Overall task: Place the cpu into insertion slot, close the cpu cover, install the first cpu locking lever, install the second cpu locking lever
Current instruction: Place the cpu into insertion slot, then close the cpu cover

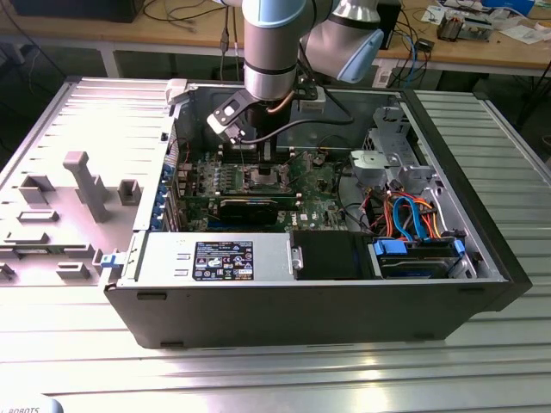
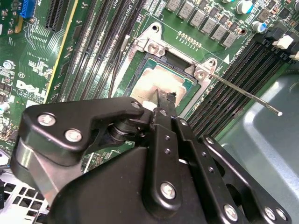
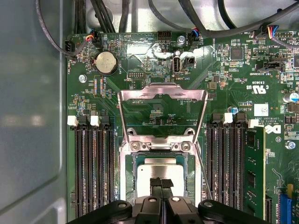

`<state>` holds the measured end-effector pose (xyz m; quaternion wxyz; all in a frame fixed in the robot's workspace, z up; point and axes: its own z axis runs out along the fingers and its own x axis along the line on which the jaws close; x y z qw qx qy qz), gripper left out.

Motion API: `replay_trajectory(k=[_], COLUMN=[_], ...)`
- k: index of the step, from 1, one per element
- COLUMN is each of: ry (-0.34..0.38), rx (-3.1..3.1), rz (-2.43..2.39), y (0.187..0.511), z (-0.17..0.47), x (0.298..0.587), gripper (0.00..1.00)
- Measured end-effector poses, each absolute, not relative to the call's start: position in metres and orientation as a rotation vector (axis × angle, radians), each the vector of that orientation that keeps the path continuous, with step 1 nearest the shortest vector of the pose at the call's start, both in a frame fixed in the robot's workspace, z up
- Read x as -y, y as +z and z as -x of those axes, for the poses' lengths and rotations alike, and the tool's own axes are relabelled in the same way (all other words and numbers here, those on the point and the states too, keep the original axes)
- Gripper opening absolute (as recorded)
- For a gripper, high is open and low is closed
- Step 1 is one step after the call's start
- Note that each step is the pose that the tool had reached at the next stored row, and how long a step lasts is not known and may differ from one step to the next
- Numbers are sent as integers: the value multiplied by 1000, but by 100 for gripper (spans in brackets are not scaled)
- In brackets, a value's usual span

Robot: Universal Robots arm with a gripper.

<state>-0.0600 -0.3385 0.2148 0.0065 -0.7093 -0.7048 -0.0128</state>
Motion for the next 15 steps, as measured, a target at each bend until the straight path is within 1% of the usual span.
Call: replay_trajectory(k=[15], ry=[-35], rx=[2203], rz=[2217], y=[218], z=[60], x=[338], gripper=[11])
